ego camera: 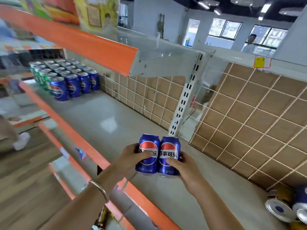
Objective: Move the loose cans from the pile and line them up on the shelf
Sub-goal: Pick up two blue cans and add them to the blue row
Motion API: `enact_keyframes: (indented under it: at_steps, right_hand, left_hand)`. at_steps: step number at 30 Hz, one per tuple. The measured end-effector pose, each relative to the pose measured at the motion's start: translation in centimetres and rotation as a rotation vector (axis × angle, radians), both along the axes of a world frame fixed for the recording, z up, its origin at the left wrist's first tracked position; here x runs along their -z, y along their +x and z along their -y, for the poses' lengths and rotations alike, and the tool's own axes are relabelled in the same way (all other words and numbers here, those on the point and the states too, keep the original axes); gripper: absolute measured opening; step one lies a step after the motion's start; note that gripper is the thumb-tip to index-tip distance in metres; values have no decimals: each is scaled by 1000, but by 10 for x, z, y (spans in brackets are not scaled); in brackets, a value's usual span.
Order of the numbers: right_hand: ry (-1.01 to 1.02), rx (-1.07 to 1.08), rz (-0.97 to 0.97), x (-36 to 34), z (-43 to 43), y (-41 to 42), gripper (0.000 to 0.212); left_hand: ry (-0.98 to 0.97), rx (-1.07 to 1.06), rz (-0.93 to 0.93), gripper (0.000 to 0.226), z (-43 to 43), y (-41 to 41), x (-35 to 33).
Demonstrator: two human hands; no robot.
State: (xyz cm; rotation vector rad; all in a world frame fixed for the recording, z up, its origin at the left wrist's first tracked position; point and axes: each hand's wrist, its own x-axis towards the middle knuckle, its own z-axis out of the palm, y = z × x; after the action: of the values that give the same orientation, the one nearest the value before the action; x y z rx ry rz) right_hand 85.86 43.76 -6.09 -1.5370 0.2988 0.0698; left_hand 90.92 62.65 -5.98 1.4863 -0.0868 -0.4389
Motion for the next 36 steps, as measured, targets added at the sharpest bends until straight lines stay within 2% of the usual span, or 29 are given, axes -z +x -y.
enact_keyframes:
  at_steps: [2, 3, 6, 10, 12, 14, 15, 19, 20, 22, 25, 28, 29, 32, 33, 36]
  right_hand:
    - [4, -68, 8, -1, -23, 10, 36]
    - [8, -95, 9, -3, -35, 16, 36]
    - [16, -148, 17, -8, -75, 36, 35]
    - [-17, -198, 41, -16, -141, 67, 51]
    - [-46, -208, 52, -17, -176, 79, 37]
    - [-40, -209, 55, -16, -209, 93, 20]
    - [-41, -212, 52, -18, -225, 99, 19]
    - [1, -196, 70, -18, -281, 120, 40]
    - [7, -183, 64, -17, -291, 125, 38]
    - [27, -175, 72, -15, -308, 132, 26]
    - [31, -158, 74, -15, -324, 143, 24]
    - [-21, -118, 91, -16, -333, 163, 38]
    - [-26, -102, 90, -15, -335, 171, 39]
    - [-46, -95, 81, -11, -338, 195, 47]
    - [-52, -87, 73, -9, -340, 205, 50]
    - [-46, -54, 70, -3, -344, 236, 55]
  left_hand:
    - [46, -41, 25, 74, -25, 4, -5]
    - [58, -57, 39, 78, -39, 7, -6]
    - [67, -133, 58, 68, -83, 18, -9]
    - [23, -235, 62, 54, -145, 32, -9]
    - [26, -256, 59, 44, -178, 41, -9]
    - [35, -269, 64, 57, -212, 54, -6]
    - [40, -269, 59, 63, -228, 61, -6]
    - [15, -253, 55, 78, -282, 84, -4]
    - [-5, -253, 52, 80, -292, 89, -4]
    - [-9, -233, 54, 77, -309, 97, -2]
    - [-10, -217, 66, 60, -324, 111, 1]
    - [-43, -233, 89, 80, -329, 128, 8]
    - [-55, -236, 93, 78, -330, 135, 11]
    - [-60, -240, 120, 46, -332, 156, 14]
    - [-67, -235, 120, 45, -334, 165, 15]
    - [-93, -200, 146, 67, -340, 197, 19]
